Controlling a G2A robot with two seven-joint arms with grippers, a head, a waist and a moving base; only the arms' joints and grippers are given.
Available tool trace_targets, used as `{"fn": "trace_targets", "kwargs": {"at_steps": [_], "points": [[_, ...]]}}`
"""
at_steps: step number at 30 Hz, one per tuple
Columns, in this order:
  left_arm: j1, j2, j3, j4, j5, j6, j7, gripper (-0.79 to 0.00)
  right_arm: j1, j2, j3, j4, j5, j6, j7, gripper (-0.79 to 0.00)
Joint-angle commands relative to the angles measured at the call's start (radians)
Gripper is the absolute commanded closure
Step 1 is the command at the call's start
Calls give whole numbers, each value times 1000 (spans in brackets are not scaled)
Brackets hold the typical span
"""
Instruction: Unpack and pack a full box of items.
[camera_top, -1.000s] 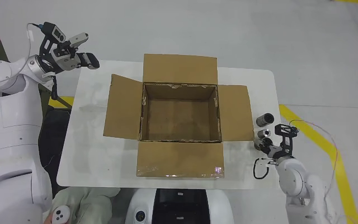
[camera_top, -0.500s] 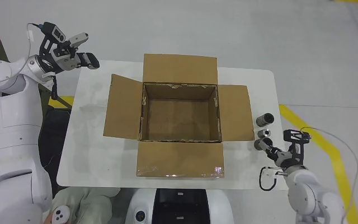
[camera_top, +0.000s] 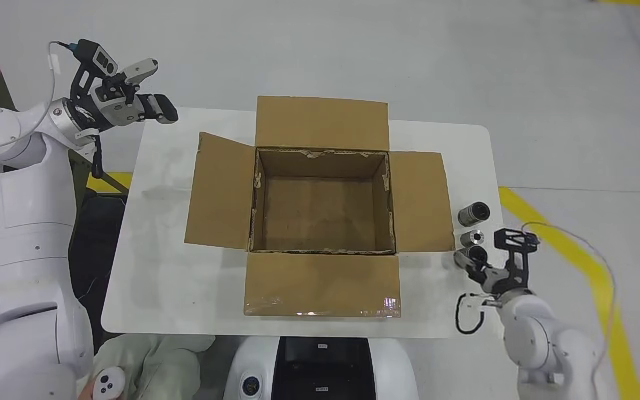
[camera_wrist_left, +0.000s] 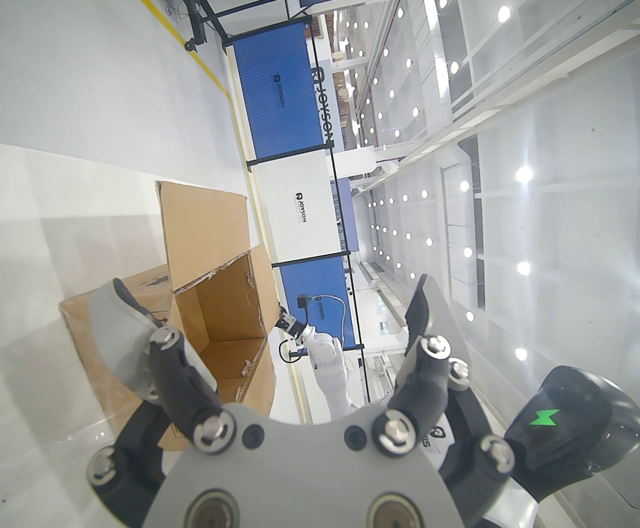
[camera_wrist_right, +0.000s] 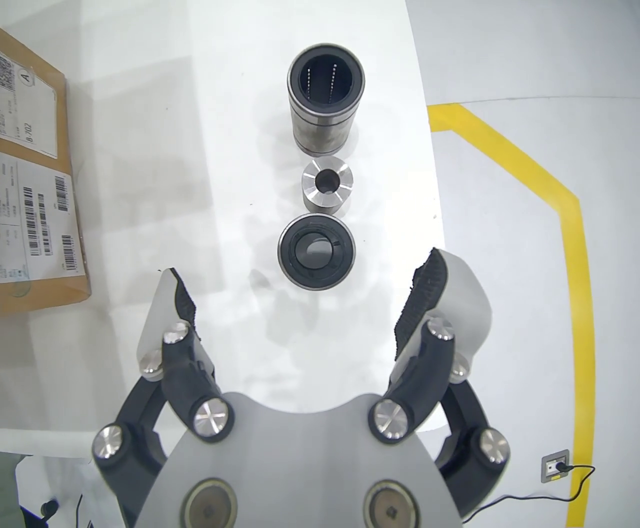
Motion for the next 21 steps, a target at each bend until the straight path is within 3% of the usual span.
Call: {"fn": "trace_targets", "kwargs": {"at_steps": [1, 21], "points": [[0, 0, 0, 0, 0, 0, 0, -785, 15, 0, -5, 22, -3, 1, 0, -785], [0, 0, 0, 0, 0, 0, 0, -785, 104, 2, -32, 167, 12, 17, 3, -770]]}}
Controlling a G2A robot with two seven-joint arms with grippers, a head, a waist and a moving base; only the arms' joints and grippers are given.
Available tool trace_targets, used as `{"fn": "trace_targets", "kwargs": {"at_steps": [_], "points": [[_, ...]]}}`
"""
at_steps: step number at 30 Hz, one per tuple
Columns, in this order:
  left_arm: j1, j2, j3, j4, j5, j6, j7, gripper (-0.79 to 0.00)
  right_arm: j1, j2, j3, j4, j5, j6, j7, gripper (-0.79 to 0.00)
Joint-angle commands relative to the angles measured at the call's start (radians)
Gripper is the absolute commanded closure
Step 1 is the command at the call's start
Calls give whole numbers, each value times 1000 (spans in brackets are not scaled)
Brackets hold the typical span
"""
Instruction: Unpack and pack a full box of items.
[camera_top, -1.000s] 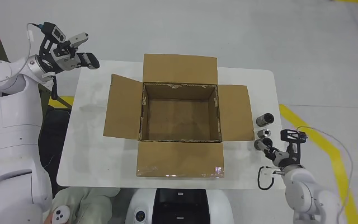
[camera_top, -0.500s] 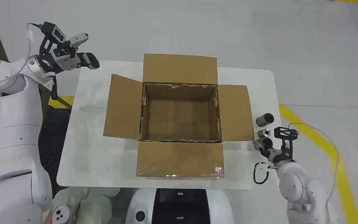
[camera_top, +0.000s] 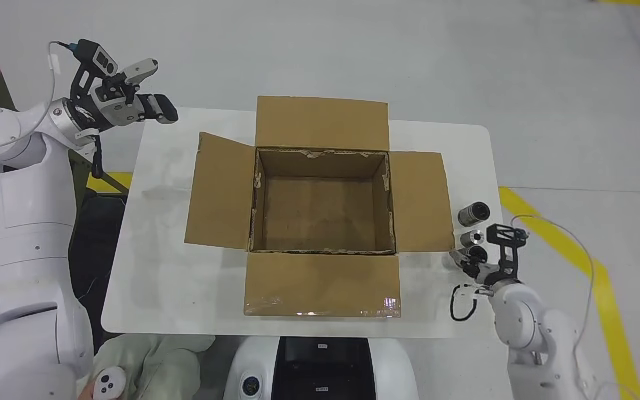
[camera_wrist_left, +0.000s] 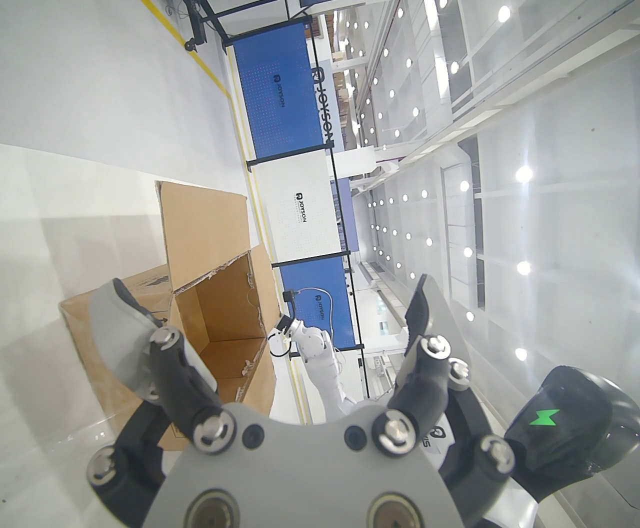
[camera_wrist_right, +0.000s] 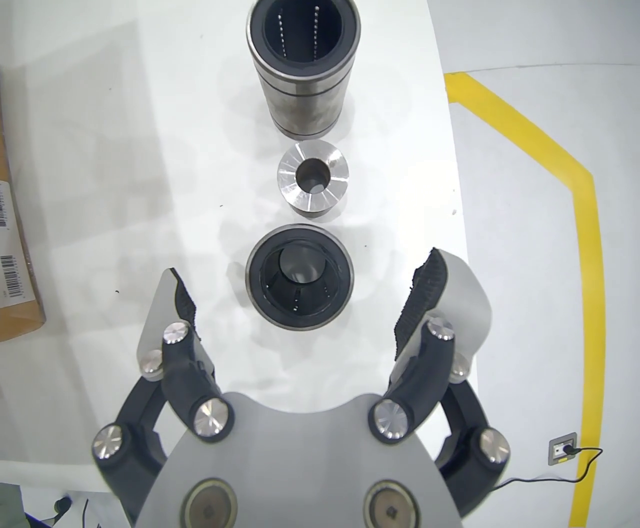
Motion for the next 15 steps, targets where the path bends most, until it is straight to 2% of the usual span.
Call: {"fn": "trace_targets", "kwargs": {"at_steps": [1, 6, 8, 9, 14, 15], "points": [[0, 0, 0, 0, 0, 0, 0, -785, 5, 0, 0, 10, 2, 0, -2, -757], [0, 0, 0, 0, 0, 0, 0, -785, 20, 1, -7, 32, 4, 1, -6, -693], [0, 0, 0, 0, 0, 0, 0, -785, 25, 1, -10, 39, 5, 2, -6, -643], [0, 0, 0, 0, 0, 0, 0, -785, 28, 1, -11, 41, 5, 3, -5, -585], [0, 0, 0, 0, 0, 0, 0, -785, 32, 2, -13, 45, 0, 3, -6, -459], [0, 0, 0, 0, 0, 0, 0, -785, 32, 2, -14, 43, -2, 4, -7, -385]]}}
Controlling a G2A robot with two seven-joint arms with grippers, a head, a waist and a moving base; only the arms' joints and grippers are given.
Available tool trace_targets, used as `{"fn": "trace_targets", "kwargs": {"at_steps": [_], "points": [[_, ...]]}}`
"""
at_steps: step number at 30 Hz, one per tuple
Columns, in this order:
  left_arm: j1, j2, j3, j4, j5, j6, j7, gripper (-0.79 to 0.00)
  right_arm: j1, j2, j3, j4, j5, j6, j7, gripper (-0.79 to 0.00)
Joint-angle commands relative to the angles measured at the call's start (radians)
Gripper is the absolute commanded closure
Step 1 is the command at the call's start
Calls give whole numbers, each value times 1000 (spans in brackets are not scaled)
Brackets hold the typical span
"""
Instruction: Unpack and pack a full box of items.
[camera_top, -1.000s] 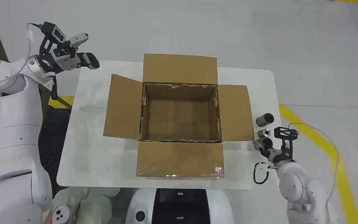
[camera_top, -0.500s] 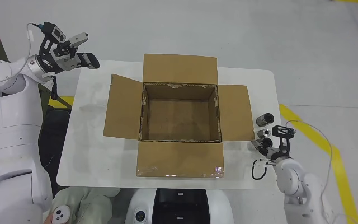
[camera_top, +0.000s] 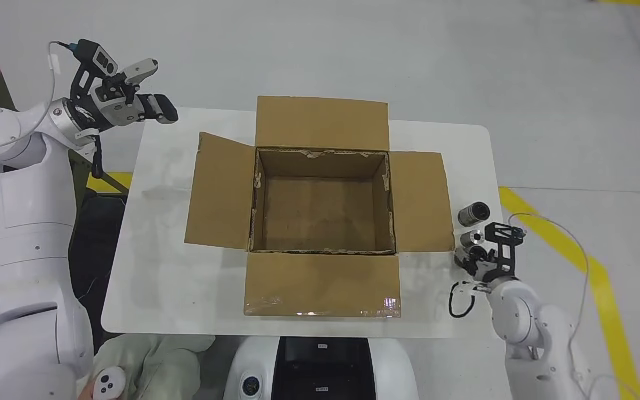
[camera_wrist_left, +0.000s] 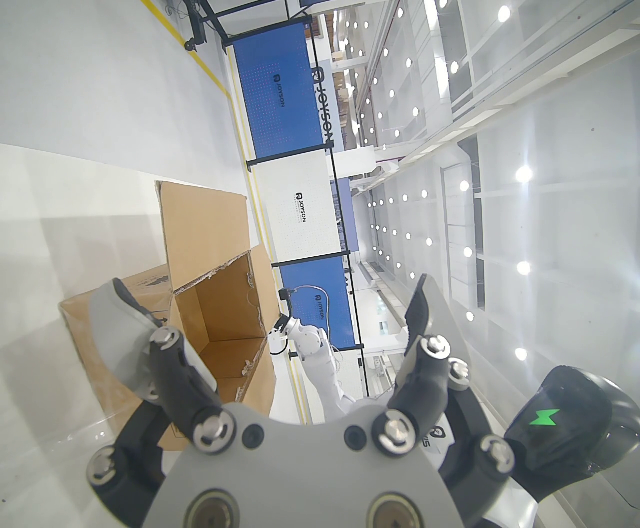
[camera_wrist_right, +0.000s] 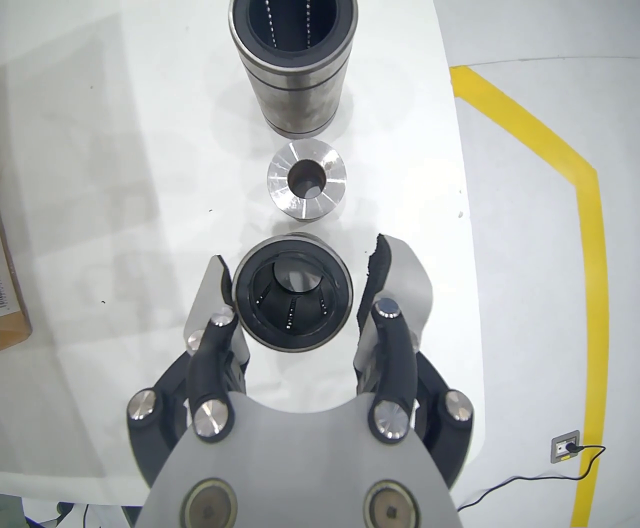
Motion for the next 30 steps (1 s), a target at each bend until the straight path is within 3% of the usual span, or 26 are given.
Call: {"fn": "trace_targets", "kwargs": {"at_steps": [1, 2, 6, 7, 23, 30], "points": [[0, 0, 0, 0, 0, 0, 0, -785, -1, 0, 0, -3, -2, 2, 0, -339], [0, 0, 0, 0, 0, 0, 0, -785, -2, 1, 0, -5, -3, 0, 1, -311], [0, 0, 0, 0, 0, 0, 0, -785, -8, 2, 3, -14, -2, 0, 2, -22], [0, 0, 0, 0, 0, 0, 0, -785, -10, 2, 4, -18, -2, 1, 3, 0], [0, 0, 0, 0, 0, 0, 0, -785, -137, 7, 49, -281, 12, -8, 13, 0], [0, 0, 0, 0, 0, 0, 0, -785, -142, 5, 37, -361, -16, 29, 11, 0]]}}
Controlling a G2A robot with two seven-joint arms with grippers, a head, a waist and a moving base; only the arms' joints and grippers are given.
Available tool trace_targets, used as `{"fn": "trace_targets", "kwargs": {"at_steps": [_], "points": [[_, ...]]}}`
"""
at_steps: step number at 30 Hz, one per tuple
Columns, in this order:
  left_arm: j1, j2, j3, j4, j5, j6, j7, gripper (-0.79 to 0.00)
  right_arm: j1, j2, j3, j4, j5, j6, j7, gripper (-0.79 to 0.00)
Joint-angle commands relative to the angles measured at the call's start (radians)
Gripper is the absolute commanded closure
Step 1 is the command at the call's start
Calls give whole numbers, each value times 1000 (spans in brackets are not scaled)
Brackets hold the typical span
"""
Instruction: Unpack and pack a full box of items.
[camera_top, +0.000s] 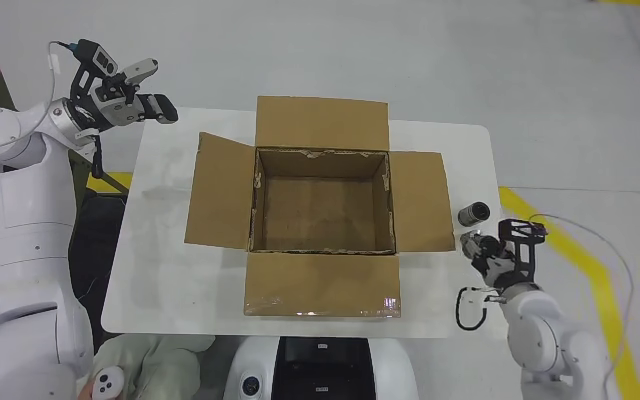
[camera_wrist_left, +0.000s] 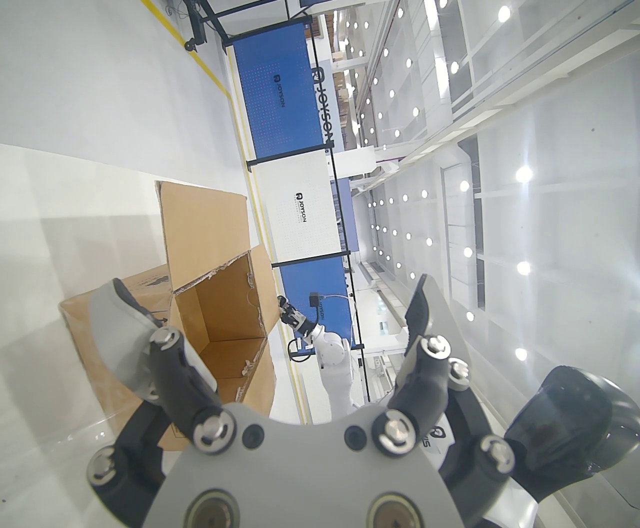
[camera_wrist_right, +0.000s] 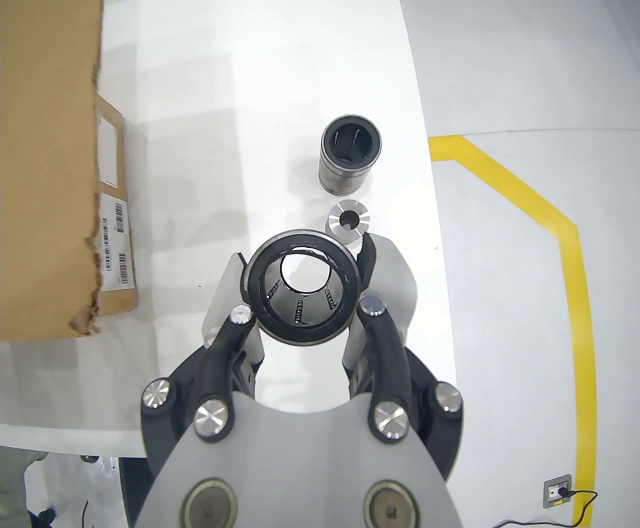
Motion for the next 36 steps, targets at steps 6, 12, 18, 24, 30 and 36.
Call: {"fn": "trace_targets", "kwargs": {"at_steps": [6, 12, 18, 24, 30, 36], "points": [[0, 0, 0, 0, 0, 0, 0, -785, 6, -5, -15, -84, -17, 66, -43, 0], [0, 0, 0, 0, 0, 0, 0, -785, 18, -9, -69, -140, -93, 118, -80, 0], [0, 0, 0, 0, 0, 0, 0, -785, 80, -13, -149, -144, -111, 96, -127, 0], [0, 0, 0, 0, 0, 0, 0, -785, 178, -19, -282, -144, -159, 72, -107, 0], [0, 0, 0, 0, 0, 0, 0, -785, 274, -30, -432, -119, -212, 64, -60, 0], [0, 0, 0, 0, 0, 0, 0, -785, 385, -47, -559, -22, -222, 64, -31, 0]]}}
